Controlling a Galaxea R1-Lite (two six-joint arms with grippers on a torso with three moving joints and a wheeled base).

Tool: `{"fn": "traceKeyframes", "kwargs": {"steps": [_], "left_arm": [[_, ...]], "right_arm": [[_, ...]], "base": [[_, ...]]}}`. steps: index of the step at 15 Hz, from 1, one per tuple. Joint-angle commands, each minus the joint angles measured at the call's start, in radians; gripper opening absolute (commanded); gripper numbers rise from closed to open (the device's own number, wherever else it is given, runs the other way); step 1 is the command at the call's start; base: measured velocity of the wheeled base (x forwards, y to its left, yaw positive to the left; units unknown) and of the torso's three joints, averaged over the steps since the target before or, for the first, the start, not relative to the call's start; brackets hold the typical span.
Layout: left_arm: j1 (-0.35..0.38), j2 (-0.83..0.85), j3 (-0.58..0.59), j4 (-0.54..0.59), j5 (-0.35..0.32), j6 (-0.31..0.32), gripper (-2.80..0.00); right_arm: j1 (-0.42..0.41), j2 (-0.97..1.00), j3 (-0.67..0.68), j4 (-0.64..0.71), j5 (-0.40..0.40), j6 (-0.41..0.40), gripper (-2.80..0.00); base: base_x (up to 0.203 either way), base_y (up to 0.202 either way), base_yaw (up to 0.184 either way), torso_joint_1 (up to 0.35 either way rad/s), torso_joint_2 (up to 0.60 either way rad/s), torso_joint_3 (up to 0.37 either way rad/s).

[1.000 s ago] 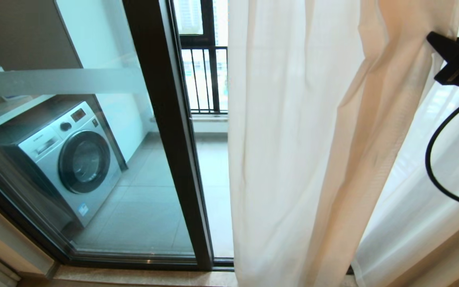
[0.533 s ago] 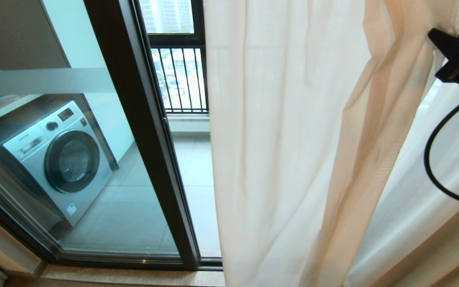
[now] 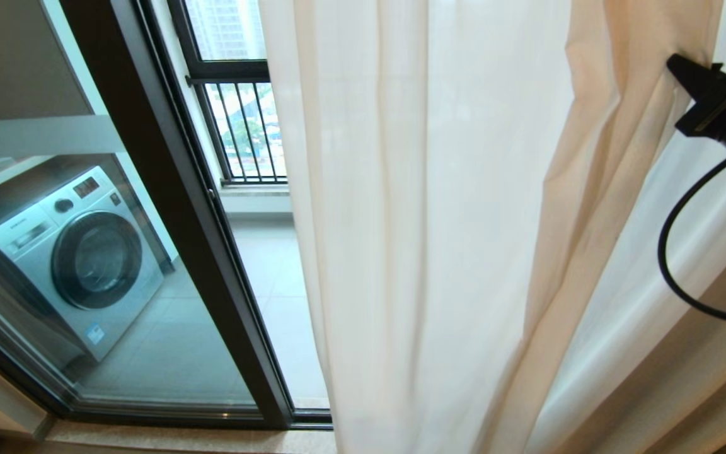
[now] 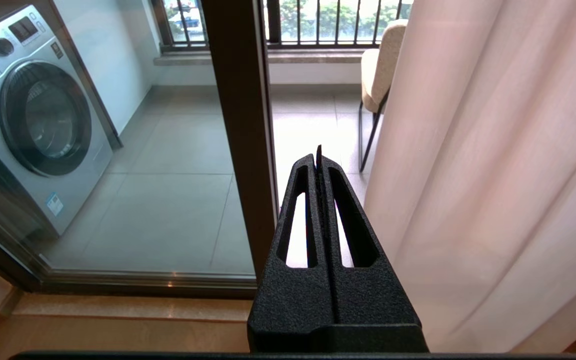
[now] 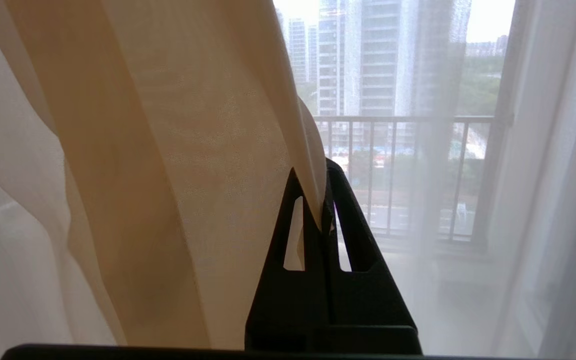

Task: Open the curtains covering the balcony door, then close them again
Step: Pull the inner curtains open on both sides

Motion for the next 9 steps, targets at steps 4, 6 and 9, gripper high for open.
{"fn": "traceKeyframes", "kwargs": {"steps": [4,6,9], "left_arm": [[0.0,0.0,0.0,0.0,0.001,0.0,-2.8],[0.0,0.0,0.0,0.0,0.001,0.0,-2.8],[-0.001,0.0,0.0,0.0,0.001,0.001,-2.8]], "right_arm": [[0.001,0.004,0.022,-0.019,0.001,0.001,-2.8],[0.001,0.002,0.02,-0.019,0.001,0.001,-2.8],[0.001,0.001,0.023,-0.019,0.001,0.001,-2.8]], "base": [[0.0,-0.192,0.001,0.004,0.0,0.001],[0.0,-0.19,0.002,0.0,0.0,0.002],[0.0,-0.191,0.001,0.002,0.0,0.002]]}}
